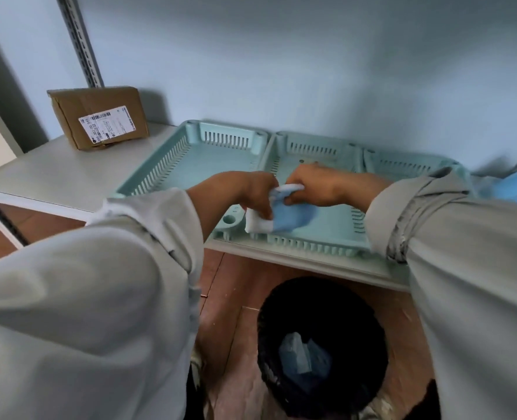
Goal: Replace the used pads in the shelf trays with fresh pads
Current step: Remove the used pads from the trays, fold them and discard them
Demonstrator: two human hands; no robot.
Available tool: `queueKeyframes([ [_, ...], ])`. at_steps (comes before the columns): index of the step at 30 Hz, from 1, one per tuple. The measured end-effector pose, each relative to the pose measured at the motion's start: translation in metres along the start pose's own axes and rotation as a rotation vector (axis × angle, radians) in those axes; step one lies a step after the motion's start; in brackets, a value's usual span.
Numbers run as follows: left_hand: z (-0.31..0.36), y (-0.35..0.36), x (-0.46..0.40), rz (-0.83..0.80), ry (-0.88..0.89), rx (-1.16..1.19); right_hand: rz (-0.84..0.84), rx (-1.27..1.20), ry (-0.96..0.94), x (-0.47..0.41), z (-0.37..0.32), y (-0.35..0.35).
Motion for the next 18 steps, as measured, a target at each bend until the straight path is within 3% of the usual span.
queueKeyframes([
  [8,0.041,0.069,0.0,-0.085,0.05,-0.063,-0.166,-0.063,0.141,0.054,0.022,0.057],
  [13,0.046,0.124,-0.008,-0.046,0.076,-0.038,-0.222,-0.124,0.248,0.073,0.041,0.103],
  [18,0.022,0.181,-0.033,-0.197,0.005,-0.013,-0.308,-0.261,0.372,0.083,0.061,0.177],
])
Point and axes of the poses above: each hand's wrist, its own x-axis away from the middle knuckle, its own y-axis out of the palm, z = x × y, the point moved 6 cm from there along -x, towards the middle knuckle, and after that the axes turned 2 degrees about -z, right-handed, at the moved point
